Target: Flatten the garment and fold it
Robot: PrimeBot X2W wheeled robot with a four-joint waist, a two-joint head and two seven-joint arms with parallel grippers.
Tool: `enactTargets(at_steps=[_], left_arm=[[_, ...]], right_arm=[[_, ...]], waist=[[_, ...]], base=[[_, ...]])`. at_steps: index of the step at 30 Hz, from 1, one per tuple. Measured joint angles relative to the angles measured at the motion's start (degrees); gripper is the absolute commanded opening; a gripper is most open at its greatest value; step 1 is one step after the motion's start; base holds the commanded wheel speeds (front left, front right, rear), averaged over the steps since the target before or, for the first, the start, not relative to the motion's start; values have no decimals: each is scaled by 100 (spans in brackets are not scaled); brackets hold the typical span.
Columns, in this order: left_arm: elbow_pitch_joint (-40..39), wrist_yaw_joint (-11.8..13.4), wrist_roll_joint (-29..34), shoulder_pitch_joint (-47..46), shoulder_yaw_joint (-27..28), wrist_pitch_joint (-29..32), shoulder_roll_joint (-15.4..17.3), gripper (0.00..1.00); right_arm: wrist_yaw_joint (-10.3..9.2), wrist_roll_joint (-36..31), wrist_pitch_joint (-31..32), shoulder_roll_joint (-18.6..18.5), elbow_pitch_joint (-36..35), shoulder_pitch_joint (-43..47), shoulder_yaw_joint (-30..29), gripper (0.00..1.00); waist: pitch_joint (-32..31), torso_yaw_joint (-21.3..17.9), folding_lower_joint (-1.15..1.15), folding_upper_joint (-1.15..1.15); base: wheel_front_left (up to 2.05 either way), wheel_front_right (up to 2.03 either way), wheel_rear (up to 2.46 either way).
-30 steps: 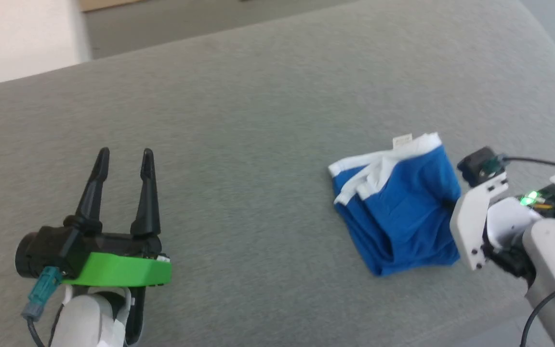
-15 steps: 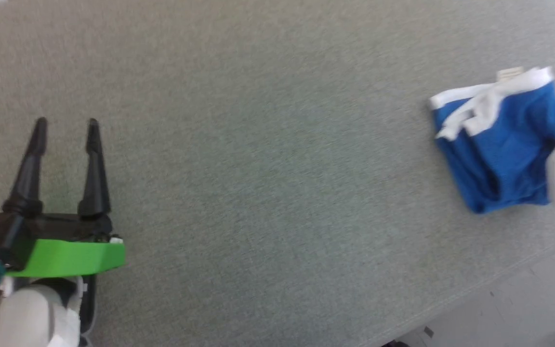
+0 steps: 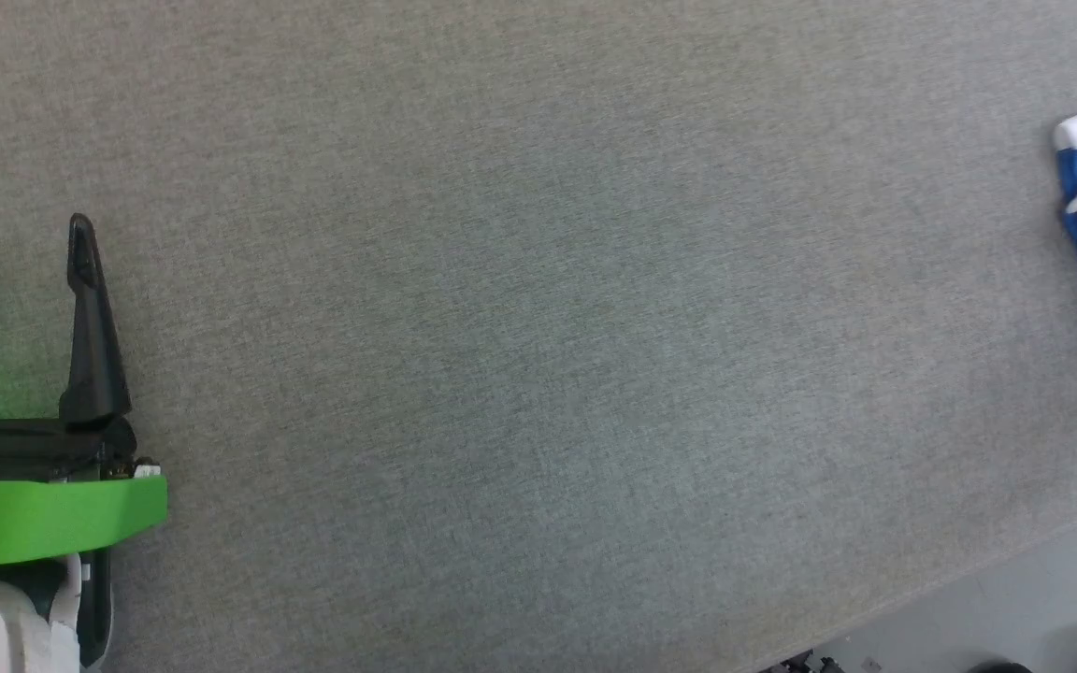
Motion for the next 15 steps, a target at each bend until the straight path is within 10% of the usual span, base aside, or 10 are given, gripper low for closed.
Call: enactTargets(at_steps=[1,2,15], left_arm=[[-22,0,0,9,1,1,4,100],[-34,0,0,21,-3,1,5,100],[376,56,-77,68,-71,-338,-66,100]], right_arm=[[0,-78,-58,1,94,-34,-124,34],[0,-141,-93,1,156,-62,-215,100],[0,-565,-1027,1,-56,-398,-620,100]], waist=[[25,19,0,0],[37,35,0,0],[-357,79,-1,0]], base=[[0,0,0],[0,0,0],[0,0,0]])
